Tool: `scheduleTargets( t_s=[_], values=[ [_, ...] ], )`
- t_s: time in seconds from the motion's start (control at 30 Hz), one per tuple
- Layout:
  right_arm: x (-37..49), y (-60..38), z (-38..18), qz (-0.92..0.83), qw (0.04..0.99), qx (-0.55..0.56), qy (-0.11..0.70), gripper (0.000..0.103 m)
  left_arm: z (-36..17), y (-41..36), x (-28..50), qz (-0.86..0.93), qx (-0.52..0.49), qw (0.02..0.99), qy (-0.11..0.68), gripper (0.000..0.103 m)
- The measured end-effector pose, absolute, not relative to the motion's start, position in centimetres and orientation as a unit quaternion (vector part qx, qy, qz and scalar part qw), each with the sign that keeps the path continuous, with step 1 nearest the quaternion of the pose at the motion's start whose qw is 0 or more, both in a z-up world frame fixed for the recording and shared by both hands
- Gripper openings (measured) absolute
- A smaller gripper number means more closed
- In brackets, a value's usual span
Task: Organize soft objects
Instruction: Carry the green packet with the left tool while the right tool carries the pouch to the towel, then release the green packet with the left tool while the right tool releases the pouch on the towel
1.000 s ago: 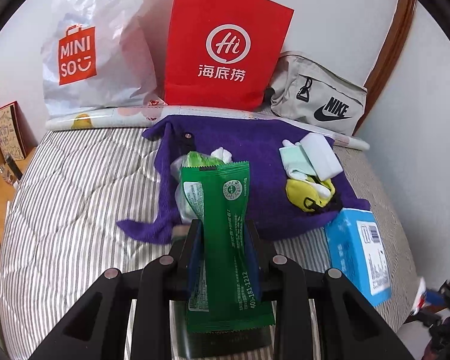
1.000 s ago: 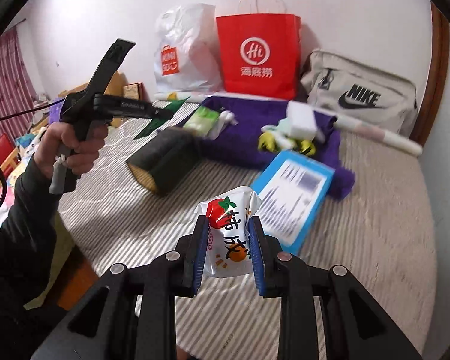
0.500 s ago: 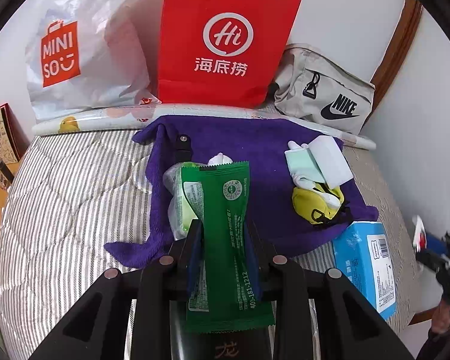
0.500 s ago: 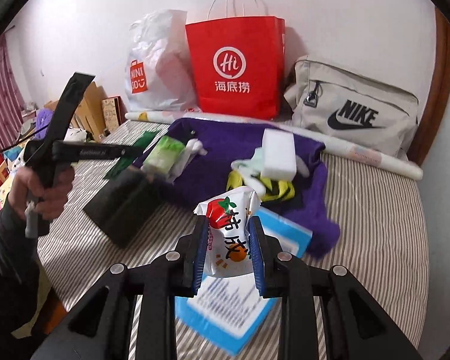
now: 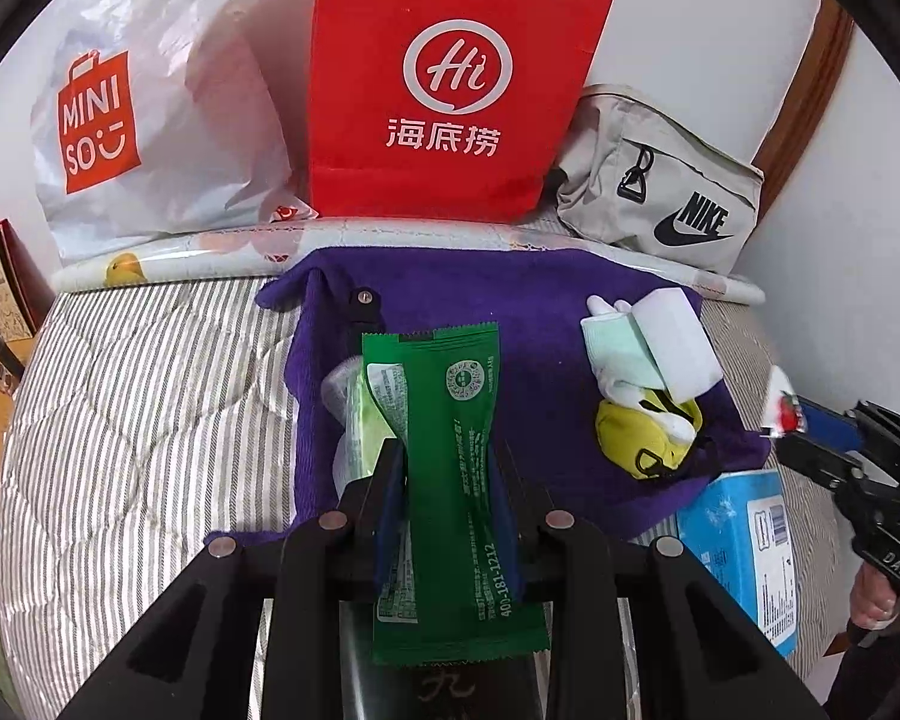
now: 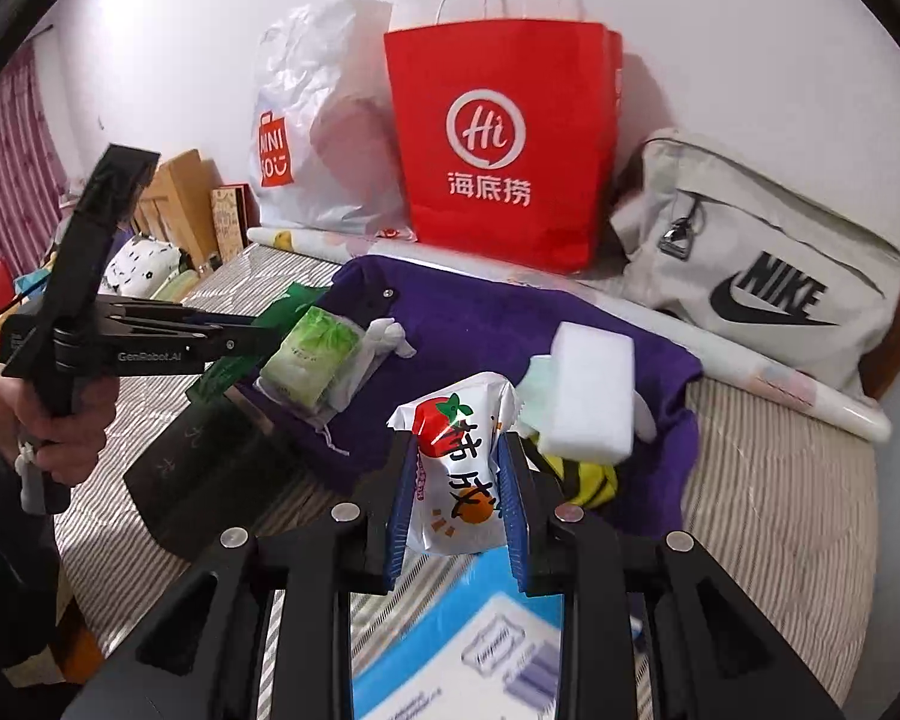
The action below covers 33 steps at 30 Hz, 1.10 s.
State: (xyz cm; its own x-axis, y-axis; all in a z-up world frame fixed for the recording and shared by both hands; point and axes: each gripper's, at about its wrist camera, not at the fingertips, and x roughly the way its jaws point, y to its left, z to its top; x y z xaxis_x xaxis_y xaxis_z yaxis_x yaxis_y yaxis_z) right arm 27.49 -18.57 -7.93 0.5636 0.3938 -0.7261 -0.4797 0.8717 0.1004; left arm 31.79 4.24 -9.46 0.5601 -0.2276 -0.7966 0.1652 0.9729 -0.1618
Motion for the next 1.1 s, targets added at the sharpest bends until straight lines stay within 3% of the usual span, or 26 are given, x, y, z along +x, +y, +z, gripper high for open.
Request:
scheduleTargets(
  t_s=[0.87, 1.1],
  values=[
    [35.1, -12.6, -14.8, 0.255, 0.816, -0.155, 0.494, 0.028, -12.3, 2.1, 37.9, -0.125, -0.033, 0.853, 0.506, 0.03],
    [35.9, -12.6, -15.6, 0.258, 0.81, -0.151, 0.505, 0.032, -13.6, 1.4, 39.6, -0.127, -0.026, 0.843, 0.521, 0.03]
  ],
)
